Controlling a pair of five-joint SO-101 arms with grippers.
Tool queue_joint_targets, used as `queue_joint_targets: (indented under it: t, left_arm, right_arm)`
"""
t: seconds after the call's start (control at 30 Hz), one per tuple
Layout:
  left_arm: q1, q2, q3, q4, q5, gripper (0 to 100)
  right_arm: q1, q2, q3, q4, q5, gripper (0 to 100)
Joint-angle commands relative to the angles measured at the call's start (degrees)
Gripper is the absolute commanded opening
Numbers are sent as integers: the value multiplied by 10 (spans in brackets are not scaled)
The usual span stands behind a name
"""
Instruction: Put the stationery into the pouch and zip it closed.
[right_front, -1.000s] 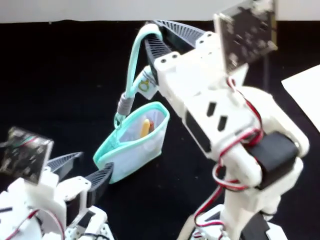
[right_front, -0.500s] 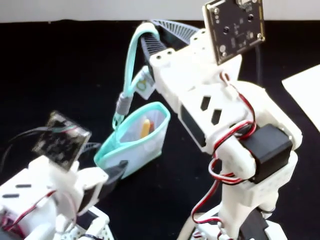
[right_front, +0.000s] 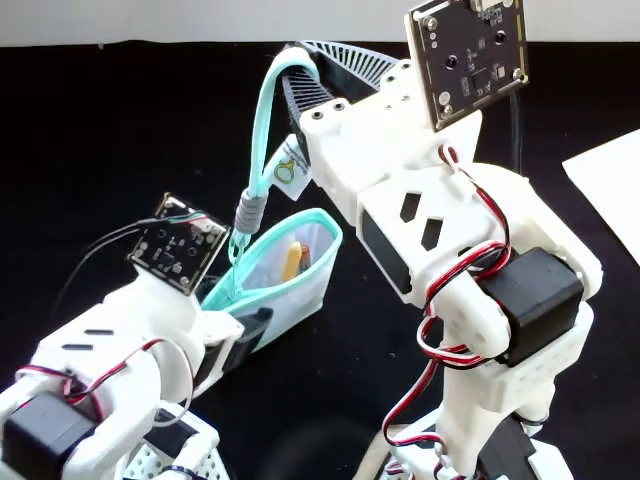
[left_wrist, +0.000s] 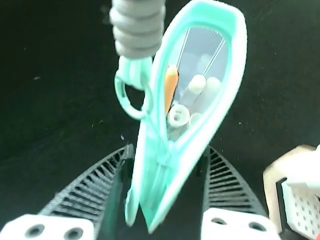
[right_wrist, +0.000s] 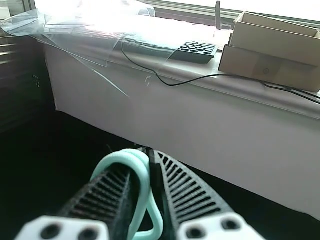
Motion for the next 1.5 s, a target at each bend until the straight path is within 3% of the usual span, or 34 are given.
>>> queue_joint_targets:
  t: [0.0,0.1,0.4,0.6,1.0,1.47]
  left_arm:
    - [8,7,23,-51,-4,115]
    - [7,7,35,-79,-4,0]
    - [-17,5,-17,-37,-4,6]
    - [-23,-40,-67,41,-4,6]
    - [-65,-95,-69,45,18,6]
    - [-93,-135,-71,44,49,6]
  right_arm:
    - [-2,1,-6,2,-2,5]
    - [-2,1,-4,2,-2,5]
    - [18,2,0,21,-1,5]
    - [151,2,0,18,31,5]
    - [312,4,7,74,63,5]
    - [335,-2,344,38,64,5]
